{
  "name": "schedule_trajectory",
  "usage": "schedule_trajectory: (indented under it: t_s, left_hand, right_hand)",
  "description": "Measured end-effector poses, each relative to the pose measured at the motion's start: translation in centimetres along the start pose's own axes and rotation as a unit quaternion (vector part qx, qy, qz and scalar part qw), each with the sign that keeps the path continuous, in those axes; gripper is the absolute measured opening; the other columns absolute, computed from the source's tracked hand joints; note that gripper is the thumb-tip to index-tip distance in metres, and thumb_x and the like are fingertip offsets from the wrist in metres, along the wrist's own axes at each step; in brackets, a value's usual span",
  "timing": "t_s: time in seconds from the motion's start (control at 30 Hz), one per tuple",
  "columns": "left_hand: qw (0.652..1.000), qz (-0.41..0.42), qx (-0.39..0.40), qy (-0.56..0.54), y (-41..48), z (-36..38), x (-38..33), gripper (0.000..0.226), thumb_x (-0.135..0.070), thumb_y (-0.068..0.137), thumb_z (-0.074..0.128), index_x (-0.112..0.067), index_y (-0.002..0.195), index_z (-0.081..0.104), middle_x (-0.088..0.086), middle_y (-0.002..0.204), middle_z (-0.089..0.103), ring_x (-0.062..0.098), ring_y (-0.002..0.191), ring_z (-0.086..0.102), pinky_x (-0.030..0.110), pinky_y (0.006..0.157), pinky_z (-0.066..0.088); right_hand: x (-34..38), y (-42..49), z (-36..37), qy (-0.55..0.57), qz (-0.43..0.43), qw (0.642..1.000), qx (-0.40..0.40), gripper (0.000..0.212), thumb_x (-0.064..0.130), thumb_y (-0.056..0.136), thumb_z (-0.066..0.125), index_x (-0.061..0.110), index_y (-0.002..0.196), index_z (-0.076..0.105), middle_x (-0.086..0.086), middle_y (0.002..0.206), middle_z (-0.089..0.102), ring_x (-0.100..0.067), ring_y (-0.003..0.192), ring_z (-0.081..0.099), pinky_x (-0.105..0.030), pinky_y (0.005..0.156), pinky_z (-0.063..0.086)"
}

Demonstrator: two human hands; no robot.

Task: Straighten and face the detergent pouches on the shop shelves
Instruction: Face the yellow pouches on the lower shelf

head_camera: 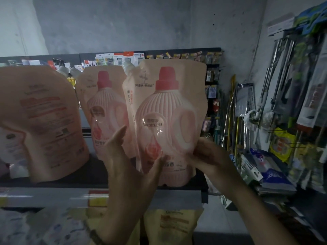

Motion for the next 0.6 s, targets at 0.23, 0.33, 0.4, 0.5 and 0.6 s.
schedule_trajectory:
  t_s: [0.23, 0.33, 0.4, 0.5, 0.6]
  left_hand:
    - [0.992, 0.121, 0.03, -0.027, -2.3, 1.8, -3.5, 0.058, -0.032, 0.08, 0.083, -0.027, 0.131, 0.056, -0.003, 0.138, 0.044, 0.022, 0.131, 0.045, 0.026, 0.108, 0.042]
    - [0.986, 0.154, 0.053, -0.04, -3.3, 2.8, -4.2, 0.045, -0.024, 0.084, 0.079, -0.019, 0.126, 0.063, -0.004, 0.132, 0.051, 0.019, 0.123, 0.055, 0.021, 0.102, 0.046]
    - [0.982, 0.167, 0.072, -0.048, -4.1, 3.4, -4.9, 0.044, -0.016, 0.083, 0.081, -0.017, 0.124, 0.065, -0.004, 0.128, 0.056, 0.012, 0.113, 0.059, 0.011, 0.094, 0.044]
    - [0.979, 0.171, 0.094, -0.066, -5.0, 4.6, -5.9, 0.042, -0.013, 0.084, 0.081, -0.019, 0.123, 0.066, -0.008, 0.124, 0.061, 0.006, 0.103, 0.064, 0.006, 0.087, 0.044]
    - [0.978, 0.145, 0.12, -0.09, -5.6, 6.6, -6.7, 0.05, -0.02, 0.085, 0.08, -0.028, 0.131, 0.062, -0.016, 0.131, 0.062, 0.005, 0.115, 0.066, 0.012, 0.088, 0.053]
  right_hand:
    - [1.7, -0.6, -1.6, -0.001, -0.004, 0.994, -0.109, 0.027, 0.014, 0.108, 0.053, 0.013, 0.12, 0.077, -0.006, 0.114, 0.08, -0.027, 0.109, 0.076, -0.05, 0.094, 0.061]
    - [1.8, -0.7, -2.5, 0.003, 0.012, 0.992, -0.128, 0.026, 0.009, 0.108, 0.051, 0.008, 0.118, 0.075, -0.008, 0.108, 0.081, -0.032, 0.1, 0.078, -0.058, 0.084, 0.059]
    - [1.5, -0.5, -3.0, -0.001, 0.02, 0.993, -0.119, 0.023, 0.015, 0.107, 0.057, 0.006, 0.12, 0.072, -0.011, 0.108, 0.08, -0.041, 0.1, 0.075, -0.072, 0.084, 0.055]
    - [0.9, 0.5, -3.8, -0.03, 0.022, 0.994, -0.103, 0.027, 0.026, 0.103, 0.064, 0.011, 0.124, 0.07, -0.007, 0.111, 0.08, -0.035, 0.104, 0.076, -0.067, 0.088, 0.059]
    - [-0.5, 2.2, -5.0, -0.031, 0.03, 0.993, -0.113, 0.021, 0.018, 0.101, 0.069, 0.023, 0.121, 0.071, 0.0, 0.11, 0.08, -0.024, 0.103, 0.077, -0.049, 0.084, 0.064]
Point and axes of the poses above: each hand's wrist, its own y-axis towards the middle knuckle, its own z-axis out of the palm, x = y × z, the point moved 5 cm from there along y, towards the middle knuckle
